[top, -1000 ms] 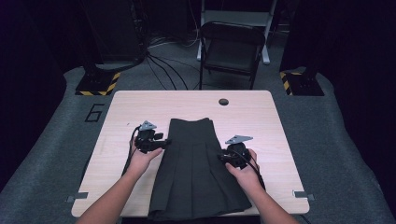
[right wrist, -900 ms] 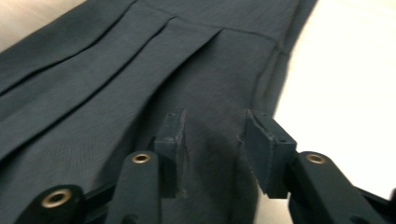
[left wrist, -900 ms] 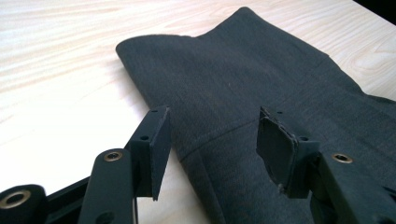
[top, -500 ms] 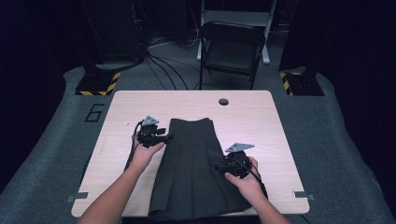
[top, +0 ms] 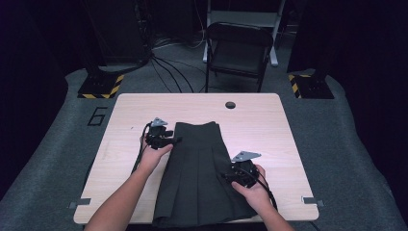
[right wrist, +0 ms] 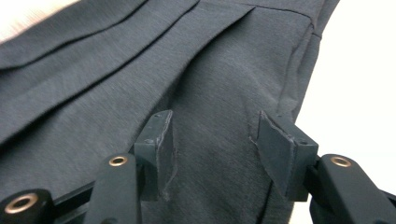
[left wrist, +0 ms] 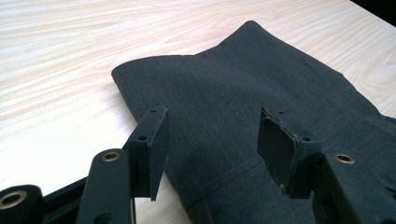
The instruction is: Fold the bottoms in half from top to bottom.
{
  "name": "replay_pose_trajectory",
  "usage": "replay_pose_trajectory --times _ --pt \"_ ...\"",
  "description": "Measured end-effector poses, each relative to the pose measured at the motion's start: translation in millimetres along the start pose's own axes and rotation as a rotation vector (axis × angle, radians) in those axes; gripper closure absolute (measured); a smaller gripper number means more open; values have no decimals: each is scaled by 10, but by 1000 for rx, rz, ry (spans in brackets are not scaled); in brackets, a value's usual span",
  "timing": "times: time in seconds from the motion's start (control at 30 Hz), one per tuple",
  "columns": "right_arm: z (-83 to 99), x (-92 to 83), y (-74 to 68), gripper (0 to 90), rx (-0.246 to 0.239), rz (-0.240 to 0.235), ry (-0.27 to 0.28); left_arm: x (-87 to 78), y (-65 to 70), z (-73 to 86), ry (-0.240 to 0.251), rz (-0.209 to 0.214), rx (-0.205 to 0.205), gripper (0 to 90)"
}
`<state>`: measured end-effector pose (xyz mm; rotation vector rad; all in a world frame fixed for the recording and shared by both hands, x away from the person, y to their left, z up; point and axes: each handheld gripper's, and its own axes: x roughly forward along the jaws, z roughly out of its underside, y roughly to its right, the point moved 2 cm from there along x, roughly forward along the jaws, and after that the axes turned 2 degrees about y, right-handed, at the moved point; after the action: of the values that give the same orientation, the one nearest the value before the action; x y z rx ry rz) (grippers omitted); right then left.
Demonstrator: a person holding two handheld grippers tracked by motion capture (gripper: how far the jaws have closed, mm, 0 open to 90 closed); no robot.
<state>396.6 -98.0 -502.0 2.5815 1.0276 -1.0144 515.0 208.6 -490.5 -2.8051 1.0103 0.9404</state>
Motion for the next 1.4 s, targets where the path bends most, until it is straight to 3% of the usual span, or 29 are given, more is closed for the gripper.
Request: replay_pose_trajectory --times 0.23,0.53,0.9,0.97,1.13,1.37,1.4 --pt "73 17 29 580 1 11 -28 67 -40 -31 16 -20 -6 435" --pt "214 39 66 624 11 14 -82 182 -100 20 -6 -40 -31 417" --pt "282 -5 53 624 13 18 -65 369 -135 69 -41 -57 -37 384" --pt "290 -8 44 617 15 22 -66 385 -150 67 -60 -56 -14 372" --pt "294 1 26 603 13 26 -53 435 -167 73 -61 -78 -14 345" --pt "306 -2 21 585 0 27 -49 480 -214 114 -71 -86 -52 296" --pt "306 -1 19 583 2 27 -48 483 -224 116 -73 -86 -41 293"
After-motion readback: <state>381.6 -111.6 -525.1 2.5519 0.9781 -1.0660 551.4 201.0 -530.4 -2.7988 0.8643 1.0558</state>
